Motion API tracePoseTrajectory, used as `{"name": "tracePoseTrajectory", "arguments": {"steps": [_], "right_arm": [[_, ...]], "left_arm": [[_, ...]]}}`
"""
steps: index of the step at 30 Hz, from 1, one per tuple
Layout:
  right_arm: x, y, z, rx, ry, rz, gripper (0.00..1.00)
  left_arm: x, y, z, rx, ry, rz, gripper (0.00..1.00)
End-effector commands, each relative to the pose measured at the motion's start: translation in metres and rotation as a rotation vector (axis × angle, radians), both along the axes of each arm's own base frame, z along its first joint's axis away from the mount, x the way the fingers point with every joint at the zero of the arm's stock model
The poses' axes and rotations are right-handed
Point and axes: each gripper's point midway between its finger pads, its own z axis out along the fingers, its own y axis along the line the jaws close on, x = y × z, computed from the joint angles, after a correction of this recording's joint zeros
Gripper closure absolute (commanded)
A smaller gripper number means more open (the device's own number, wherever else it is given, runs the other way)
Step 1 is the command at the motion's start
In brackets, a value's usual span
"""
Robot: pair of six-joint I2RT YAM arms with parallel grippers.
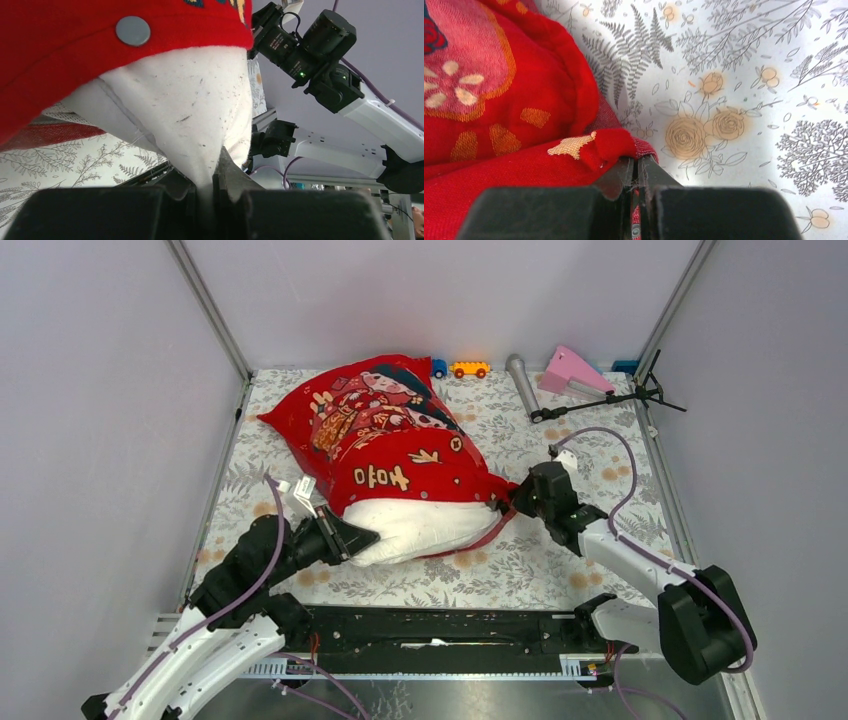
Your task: Remove the pillowcase from the pillow
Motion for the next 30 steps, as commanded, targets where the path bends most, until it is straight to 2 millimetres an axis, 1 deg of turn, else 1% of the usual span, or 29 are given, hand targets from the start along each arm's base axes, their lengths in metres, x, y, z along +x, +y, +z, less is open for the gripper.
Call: {"name": "tracePoseTrajectory", "arguments": {"steps": [1,4,6,9,14,17,19,22,24,25,27,29,30], "right_arm": [[0.032,-0.049,0.012,-0.109,-0.058,-0.190,1.00],[0.037,-0.052,0.009,-0.069,-0.054,-0.228,1.00],[0.041,-0.050,0.008,-0.047,-0.059,-0.232,1.00],[0.048,-0.051,0.005,-0.043,-0.045,-0.248,1.00],[0.067,-0.065,0.010,-0.032,-0.050,-0.312,1.00],[0.085,-0.073,0.015,-0.030,-0.053,-0.334,1.00],[0.098,-0.078,0.018,-0.021,-0.051,-0.350,1.00],[0.114,-0.089,0.021,-0.007,-0.039,-0.377,1.00],[0.121,-0.093,0.027,-0.013,-0.049,-0.380,1.00],[0.121,-0.094,0.030,-0.020,-0.053,-0.374,1.00],[0.121,-0.088,0.037,-0.010,-0.076,-0.331,1.00],[0.119,-0.074,0.047,0.021,-0.107,-0.244,0.99],[0.117,-0.064,0.053,0.041,-0.121,-0.181,0.95]], "left_arm": [[-0.020,0.000,0.109,-0.295,-0.250,-0.066,1.00],[-0.038,0.002,0.132,-0.391,-0.315,-0.126,1.00],[-0.048,0.004,0.144,-0.437,-0.344,-0.158,1.00],[-0.061,0.003,0.159,-0.449,-0.383,-0.220,1.00],[-0.088,0.001,0.187,-0.472,-0.471,-0.359,1.00],[-0.099,-0.001,0.194,-0.500,-0.509,-0.421,1.00],[-0.104,-0.007,0.192,-0.514,-0.511,-0.485,1.00],[-0.123,-0.011,0.200,-0.610,-0.551,-0.631,1.00],[-0.131,-0.011,0.201,-0.638,-0.568,-0.682,1.00],[-0.128,-0.013,0.198,-0.622,-0.566,-0.674,1.00],[-0.112,-0.019,0.185,-0.553,-0.524,-0.609,1.00],[-0.085,-0.027,0.159,-0.448,-0.452,-0.506,1.00],[-0.071,-0.030,0.144,-0.401,-0.418,-0.458,1.00]]}}
